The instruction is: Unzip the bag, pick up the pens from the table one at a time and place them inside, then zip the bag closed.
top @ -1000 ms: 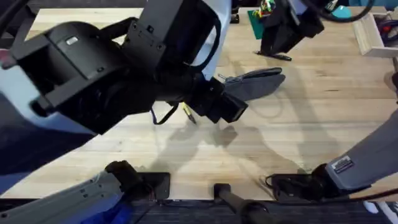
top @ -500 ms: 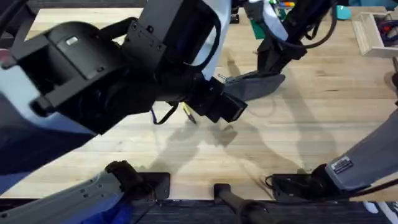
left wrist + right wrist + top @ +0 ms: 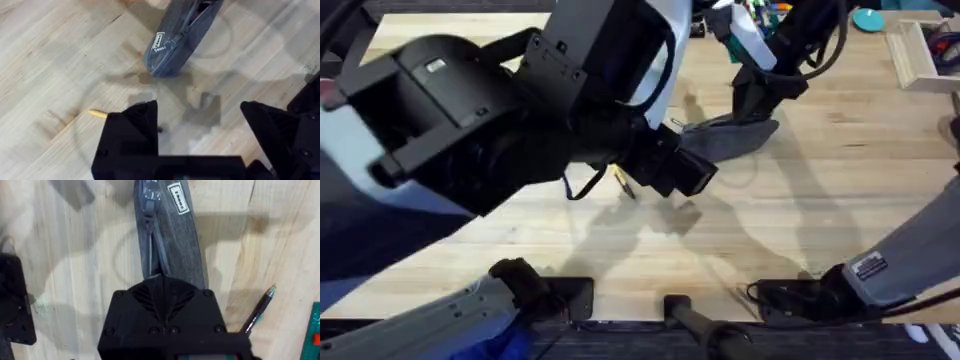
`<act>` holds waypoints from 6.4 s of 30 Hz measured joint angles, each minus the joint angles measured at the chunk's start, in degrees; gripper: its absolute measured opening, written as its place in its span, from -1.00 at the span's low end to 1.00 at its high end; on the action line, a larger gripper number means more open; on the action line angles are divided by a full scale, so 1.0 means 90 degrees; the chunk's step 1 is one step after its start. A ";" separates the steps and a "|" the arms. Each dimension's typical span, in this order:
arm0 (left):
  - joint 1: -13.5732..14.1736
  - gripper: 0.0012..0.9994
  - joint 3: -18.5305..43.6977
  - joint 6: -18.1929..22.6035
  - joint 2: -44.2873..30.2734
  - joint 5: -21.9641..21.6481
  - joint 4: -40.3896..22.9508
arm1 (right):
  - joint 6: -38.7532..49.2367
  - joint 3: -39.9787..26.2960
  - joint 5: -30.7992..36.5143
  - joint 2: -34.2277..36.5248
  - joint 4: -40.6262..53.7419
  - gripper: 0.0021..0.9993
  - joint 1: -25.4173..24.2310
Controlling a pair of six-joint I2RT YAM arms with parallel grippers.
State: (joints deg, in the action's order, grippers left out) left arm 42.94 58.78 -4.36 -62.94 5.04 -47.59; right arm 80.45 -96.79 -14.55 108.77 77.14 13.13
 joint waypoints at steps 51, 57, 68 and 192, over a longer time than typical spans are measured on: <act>0.0000 0.99 0.0000 -0.0002 0.0000 -0.0017 0.0000 | -0.0590 0.1246 0.0095 0.0000 -0.1236 1.00 0.0029; 0.0000 0.99 0.0000 0.0000 0.0000 -0.0017 0.0000 | -0.0649 0.1246 0.0099 0.0000 -0.1238 1.00 0.0029; 0.0000 0.99 0.0000 -0.0002 0.0000 -0.0019 0.0000 | -0.1143 0.1226 0.0130 -0.0146 -0.1134 1.00 0.0029; 0.0000 0.99 0.0000 -0.0022 0.0000 -0.0020 0.0000 | -0.4832 -0.0401 0.1158 0.1804 -0.2898 0.07 -0.1775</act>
State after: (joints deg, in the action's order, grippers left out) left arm 42.94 58.78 -4.56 -62.94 4.86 -47.59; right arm 36.96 -100.40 -4.12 125.01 51.06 -2.85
